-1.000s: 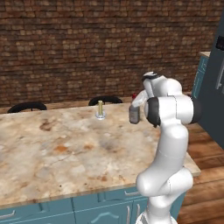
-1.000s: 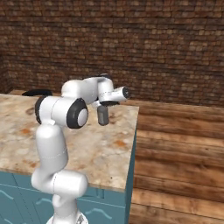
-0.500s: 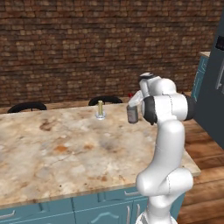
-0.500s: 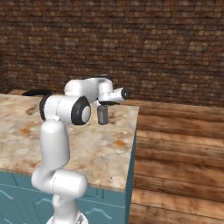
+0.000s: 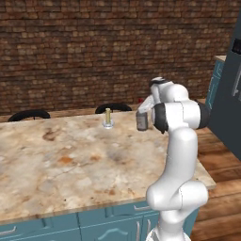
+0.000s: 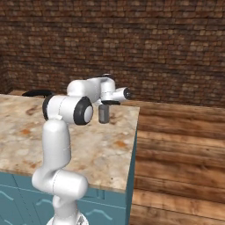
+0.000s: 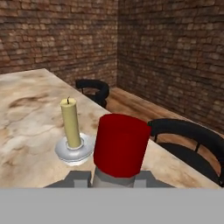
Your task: Get the candle and the liquor from the cabinet and move them to the dining counter.
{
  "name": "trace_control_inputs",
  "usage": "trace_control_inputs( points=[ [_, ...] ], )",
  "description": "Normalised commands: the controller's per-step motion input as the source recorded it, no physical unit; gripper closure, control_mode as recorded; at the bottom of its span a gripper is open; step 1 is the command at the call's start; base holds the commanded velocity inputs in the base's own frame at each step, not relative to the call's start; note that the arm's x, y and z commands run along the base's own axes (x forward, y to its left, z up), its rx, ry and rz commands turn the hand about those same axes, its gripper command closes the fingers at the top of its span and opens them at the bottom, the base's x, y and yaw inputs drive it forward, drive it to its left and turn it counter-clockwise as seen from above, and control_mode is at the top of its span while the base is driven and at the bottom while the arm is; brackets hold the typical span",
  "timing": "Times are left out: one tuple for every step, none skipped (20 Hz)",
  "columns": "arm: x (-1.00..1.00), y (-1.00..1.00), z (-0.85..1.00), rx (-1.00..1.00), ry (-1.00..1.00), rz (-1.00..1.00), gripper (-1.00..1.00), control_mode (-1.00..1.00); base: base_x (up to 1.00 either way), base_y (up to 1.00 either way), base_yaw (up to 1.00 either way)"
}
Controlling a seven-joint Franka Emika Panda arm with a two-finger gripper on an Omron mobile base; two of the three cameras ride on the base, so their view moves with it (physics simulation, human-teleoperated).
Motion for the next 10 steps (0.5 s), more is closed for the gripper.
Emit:
trace_control_inputs(
  points=[
    [-0.06, -0.09, 0.0, 0.01, -0.17, 0.0, 1.0, -1.0, 0.0, 0.0, 0.0],
    [-0.06, -0.08, 0.0, 0.01, -0.18, 0.0, 1.0, -1.0, 0.0, 0.0, 0.0],
    [-0.06, -0.08, 0.0, 0.02, -0.17, 0.0, 1.0, -1.0, 0.0, 0.0, 0.0],
    [-0.02, -0.07, 0.0, 0.02, -0.17, 0.0, 1.0, -1.0, 0.0, 0.0, 0.0],
    [-0.03, -0.06, 0.0, 0.02, -0.16, 0.0, 1.0, -1.0, 0.0, 0.0, 0.0],
    [-0.09, -0.04, -0.01, 0.03, -0.09, 0.0, 1.0, -1.0, 0.0, 0.0, 0.0],
    [-0.08, -0.02, -0.04, 0.03, 0.0, 0.0, 1.0, -1.0, 0.0, 0.0, 0.0],
    [0.0, 0.0, -0.04, 0.0, 0.0, 0.0, 1.0, -1.0, 0.0, 0.0, 0.0],
    [0.0, 0.0, -0.04, 0.0, 0.0, 0.0, 1.0, -1.0, 0.0, 0.0, 0.0],
    [0.0, 0.0, -0.04, 0.0, 0.0, 0.0, 1.0, -1.0, 0.0, 0.0, 0.0]
  ],
)
